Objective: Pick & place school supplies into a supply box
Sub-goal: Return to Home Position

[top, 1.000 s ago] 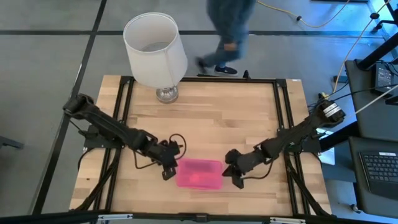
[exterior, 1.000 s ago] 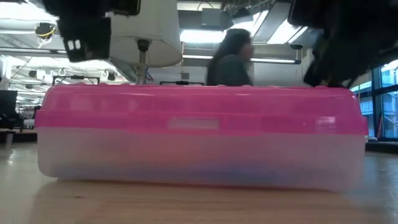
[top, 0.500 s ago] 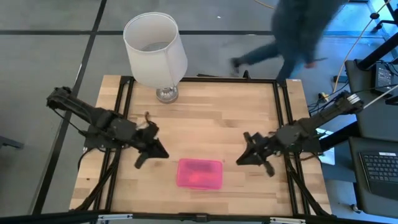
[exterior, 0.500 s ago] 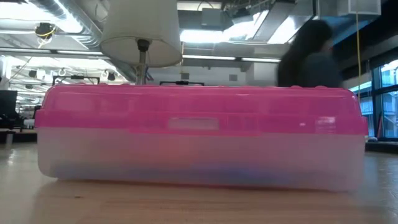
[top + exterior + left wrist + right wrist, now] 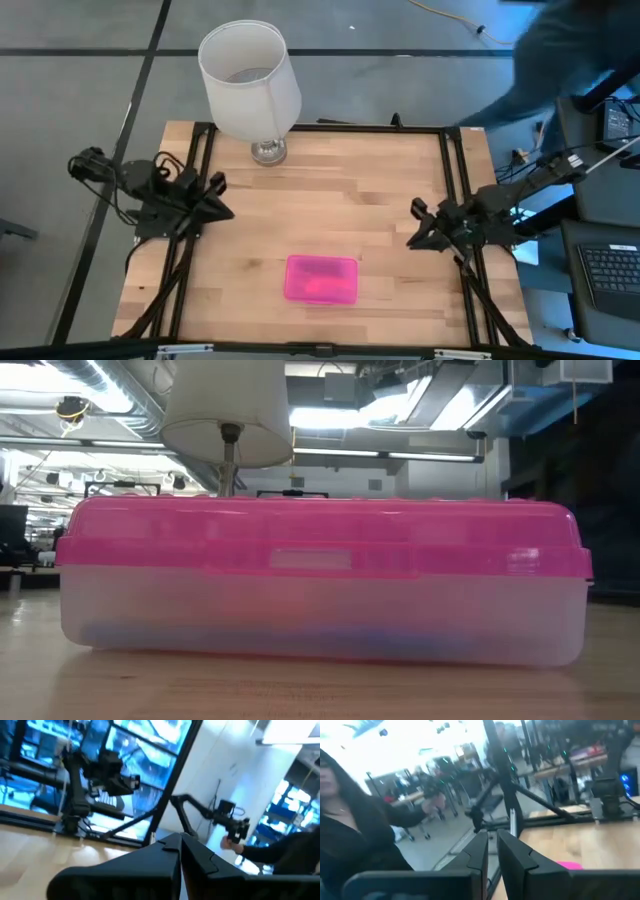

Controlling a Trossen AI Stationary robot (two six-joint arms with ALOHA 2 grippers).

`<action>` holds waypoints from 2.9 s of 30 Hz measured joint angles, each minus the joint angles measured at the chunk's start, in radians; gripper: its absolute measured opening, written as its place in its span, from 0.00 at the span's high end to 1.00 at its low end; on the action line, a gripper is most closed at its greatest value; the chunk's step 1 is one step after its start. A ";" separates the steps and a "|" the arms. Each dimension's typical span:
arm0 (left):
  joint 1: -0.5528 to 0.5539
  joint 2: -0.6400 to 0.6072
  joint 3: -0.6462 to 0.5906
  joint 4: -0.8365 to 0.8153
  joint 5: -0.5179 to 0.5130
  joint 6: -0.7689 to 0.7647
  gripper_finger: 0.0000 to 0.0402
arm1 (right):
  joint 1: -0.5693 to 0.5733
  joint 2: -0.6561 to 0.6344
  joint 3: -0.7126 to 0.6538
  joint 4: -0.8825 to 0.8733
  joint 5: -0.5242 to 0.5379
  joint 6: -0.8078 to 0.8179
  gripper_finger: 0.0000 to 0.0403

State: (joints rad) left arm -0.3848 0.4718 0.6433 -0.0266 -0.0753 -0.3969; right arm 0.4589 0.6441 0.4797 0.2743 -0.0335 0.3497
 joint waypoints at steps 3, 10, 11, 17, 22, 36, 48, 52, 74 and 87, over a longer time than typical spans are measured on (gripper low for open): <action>0.018 -0.142 -0.114 0.020 0.001 0.000 0.99 | -0.004 -0.079 -0.099 0.111 0.002 -0.003 0.89; 0.051 -0.413 -0.312 0.000 0.016 0.006 0.99 | -0.021 -0.256 -0.260 0.128 0.025 0.007 0.89; 0.055 -0.445 -0.337 -0.007 0.009 0.003 0.99 | -0.021 -0.271 -0.278 0.130 0.025 0.006 0.89; 0.081 -0.470 -0.409 0.011 0.047 0.025 0.99 | -0.020 -0.361 -0.380 0.179 0.025 -0.015 0.89; 0.113 -0.472 -0.431 0.006 0.059 0.039 0.99 | -0.020 -0.465 -0.458 0.195 0.023 -0.015 0.89; 0.171 -0.472 -0.613 0.210 0.093 0.028 0.99 | -0.020 -0.643 -0.473 0.081 0.006 -0.066 0.89; 0.205 -0.469 -0.635 0.145 0.085 0.078 0.99 | -0.020 -0.644 -0.472 -0.132 0.006 -0.078 0.89; 0.205 -0.468 -0.635 0.149 0.086 0.078 0.99 | -0.020 -0.644 -0.472 -0.185 0.057 -0.166 0.89; 0.204 -0.468 -0.635 0.150 0.087 0.078 0.99 | -0.020 -0.643 -0.472 -0.210 0.093 -0.146 0.89; 0.204 -0.467 -0.635 0.150 0.087 0.078 0.99 | -0.020 -0.643 -0.472 -0.210 0.093 -0.146 0.89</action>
State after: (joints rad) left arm -0.1806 0.0044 0.0082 0.1230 0.0113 -0.3188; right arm 0.4385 0.0010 0.0074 0.0647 0.0590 0.2035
